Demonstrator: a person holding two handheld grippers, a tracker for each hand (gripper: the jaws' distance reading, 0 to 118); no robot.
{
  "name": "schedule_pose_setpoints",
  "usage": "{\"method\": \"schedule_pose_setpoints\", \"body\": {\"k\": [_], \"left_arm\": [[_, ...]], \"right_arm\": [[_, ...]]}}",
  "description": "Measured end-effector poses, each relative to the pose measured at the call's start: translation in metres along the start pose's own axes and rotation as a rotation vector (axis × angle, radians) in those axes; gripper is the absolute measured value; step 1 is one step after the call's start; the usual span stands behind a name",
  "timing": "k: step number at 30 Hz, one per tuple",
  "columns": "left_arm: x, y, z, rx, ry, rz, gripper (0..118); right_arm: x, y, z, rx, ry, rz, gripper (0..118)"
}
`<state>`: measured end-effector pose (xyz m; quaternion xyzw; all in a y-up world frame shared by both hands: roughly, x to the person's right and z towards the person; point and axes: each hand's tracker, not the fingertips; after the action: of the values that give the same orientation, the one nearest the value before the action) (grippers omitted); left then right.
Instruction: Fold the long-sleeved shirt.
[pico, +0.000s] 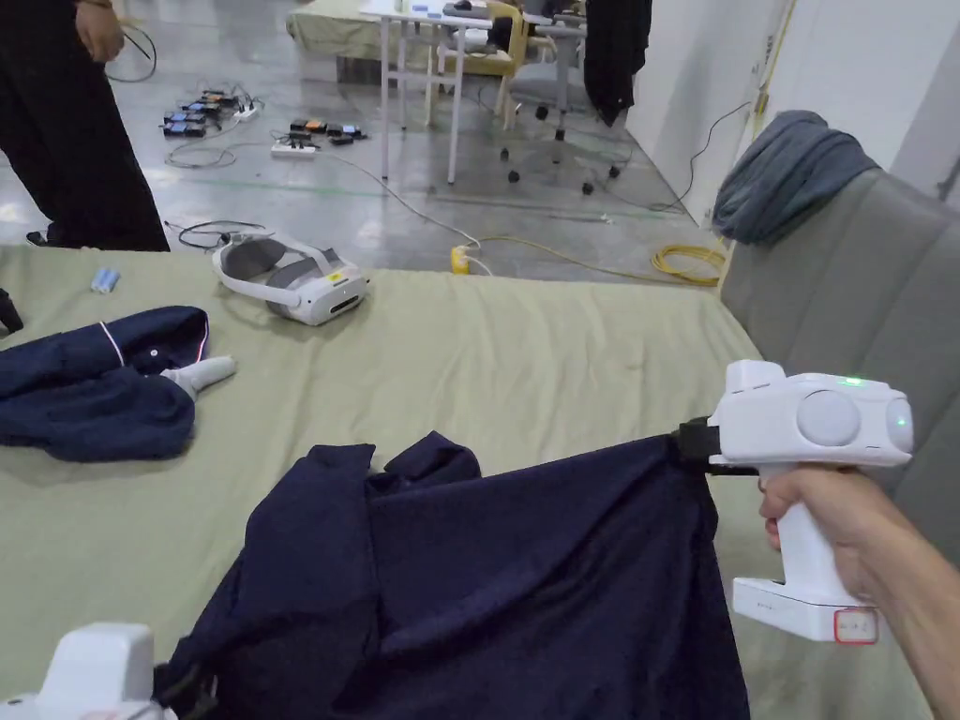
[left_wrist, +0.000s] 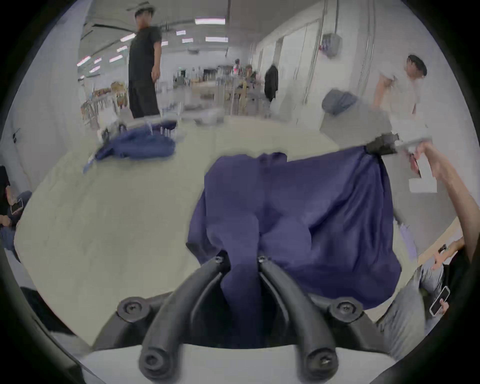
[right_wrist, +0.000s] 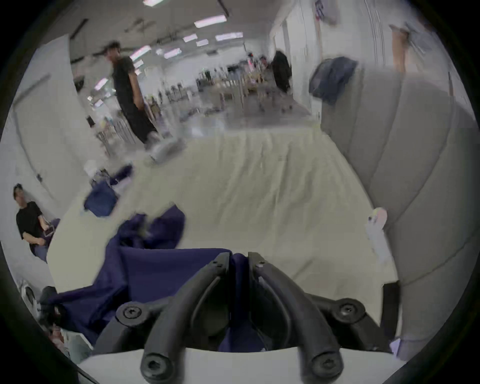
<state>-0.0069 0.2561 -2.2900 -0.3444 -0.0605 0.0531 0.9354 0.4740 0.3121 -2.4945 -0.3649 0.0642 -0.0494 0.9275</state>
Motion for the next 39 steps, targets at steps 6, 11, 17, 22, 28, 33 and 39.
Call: {"method": "schedule_pose_setpoints", "body": {"k": [6,11,17,22,28,33,39], "left_arm": [[-0.006,0.180,0.043,0.347,0.083,-0.078,16],[-0.001,0.342,0.069,0.533,0.155,-0.136,16],[0.018,0.478,0.080,0.626,0.250,-0.168,16],[0.033,0.516,0.092,0.661,0.254,-0.124,16],[0.040,0.478,0.075,0.657,0.239,-0.150,16],[0.015,0.414,-0.005,0.498,0.221,-0.135,16],[-0.011,0.294,-0.115,0.245,0.192,-0.088,16]], "right_arm": [[-0.024,0.117,0.122,0.344,-0.061,0.061,11],[-0.044,0.238,0.189,0.549,-0.137,0.082,11],[-0.069,0.341,0.234,0.716,-0.239,0.044,11],[-0.081,0.358,0.259,0.806,-0.239,0.015,11],[-0.067,0.327,0.228,0.760,-0.243,-0.003,11],[-0.037,0.256,0.139,0.590,-0.204,-0.062,11],[-0.018,0.132,0.016,0.331,-0.211,-0.105,11]]}}
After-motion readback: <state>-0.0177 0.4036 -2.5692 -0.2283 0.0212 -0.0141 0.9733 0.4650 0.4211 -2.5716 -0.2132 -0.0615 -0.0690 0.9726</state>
